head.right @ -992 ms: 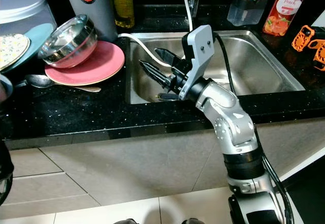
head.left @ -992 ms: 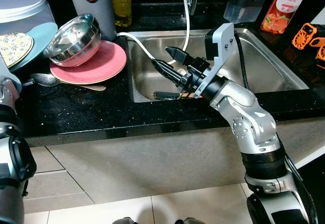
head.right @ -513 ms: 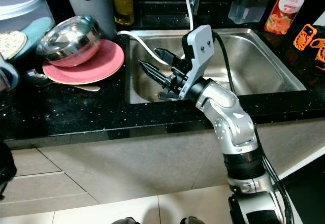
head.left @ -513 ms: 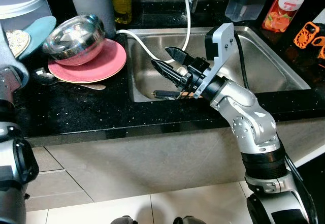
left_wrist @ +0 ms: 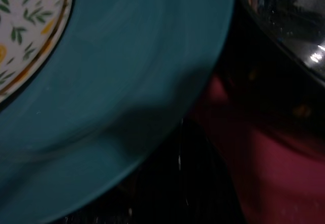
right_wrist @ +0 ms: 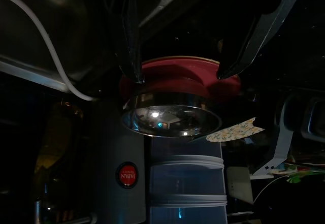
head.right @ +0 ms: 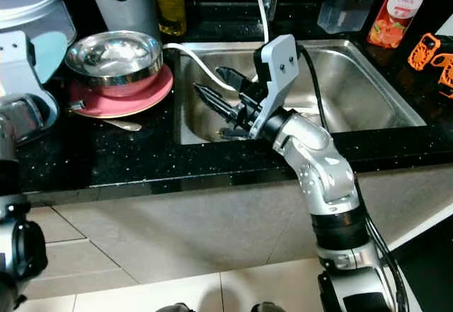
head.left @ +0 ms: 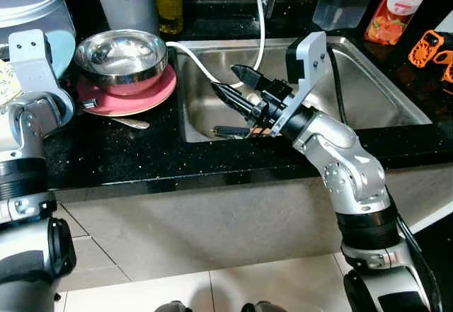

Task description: Kitchen organization

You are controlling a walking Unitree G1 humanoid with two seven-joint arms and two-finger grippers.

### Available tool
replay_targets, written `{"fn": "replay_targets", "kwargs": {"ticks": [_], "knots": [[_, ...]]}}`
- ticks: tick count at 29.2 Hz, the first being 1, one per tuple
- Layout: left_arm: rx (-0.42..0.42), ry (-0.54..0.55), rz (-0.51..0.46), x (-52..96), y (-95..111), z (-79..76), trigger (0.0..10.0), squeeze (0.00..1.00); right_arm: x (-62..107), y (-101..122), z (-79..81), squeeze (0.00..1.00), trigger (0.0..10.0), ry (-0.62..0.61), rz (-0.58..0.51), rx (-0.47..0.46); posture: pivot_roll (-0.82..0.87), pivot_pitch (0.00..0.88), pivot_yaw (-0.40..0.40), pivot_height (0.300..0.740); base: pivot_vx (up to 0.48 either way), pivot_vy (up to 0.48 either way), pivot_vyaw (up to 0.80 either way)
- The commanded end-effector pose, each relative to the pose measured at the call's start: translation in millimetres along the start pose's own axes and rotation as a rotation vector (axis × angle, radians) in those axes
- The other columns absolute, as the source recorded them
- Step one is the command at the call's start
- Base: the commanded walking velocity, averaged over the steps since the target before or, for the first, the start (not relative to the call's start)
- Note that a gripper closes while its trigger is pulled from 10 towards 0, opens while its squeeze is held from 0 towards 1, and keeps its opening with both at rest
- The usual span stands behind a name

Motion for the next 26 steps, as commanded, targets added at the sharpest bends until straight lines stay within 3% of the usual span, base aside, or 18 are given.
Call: {"fn": "replay_targets", "kwargs": {"ticks": [1,8,20,26], "knots": [[-0.010,-0.027,0.045,1.8,-13,-11.3,10.0,0.00,0.7,1,1.0,0.00,10.0,0.005,-0.001,0.006,0.12,0.055,-0.024,0.740,0.000,0.000,0.00],[-0.109,-0.044,0.029,11.3,-16,-20.5,10.0,0.00,1.4,1,0.9,0.00,10.0,0.004,0.000,0.005,0.12,0.058,-0.025,0.740,0.000,0.000,0.00],[-0.335,-0.216,0.012,34.6,-19,-50.2,10.0,0.00,-0.1,-1,0.8,0.00,10.0,0.010,0.003,0.001,0.12,0.058,-0.025,0.740,0.000,0.000,0.00],[-0.354,-0.226,0.024,37.8,-20,-51.3,10.0,0.00,-0.2,0,1.0,0.00,10.0,0.010,0.004,0.003,0.13,0.066,-0.021,0.740,0.000,0.000,0.00]]}}
Point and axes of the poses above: a point about 5 cm out from each wrist's last joint towards the gripper, its own x axis pointing back from the gripper into the wrist, its own y axis along the axis of the wrist's last joint, z = x × y, the point moved 2 cm from there along -x, pointing out of the wrist towards the gripper, and after that the axes turned 15 degrees about -x, right-handed, at the moved point
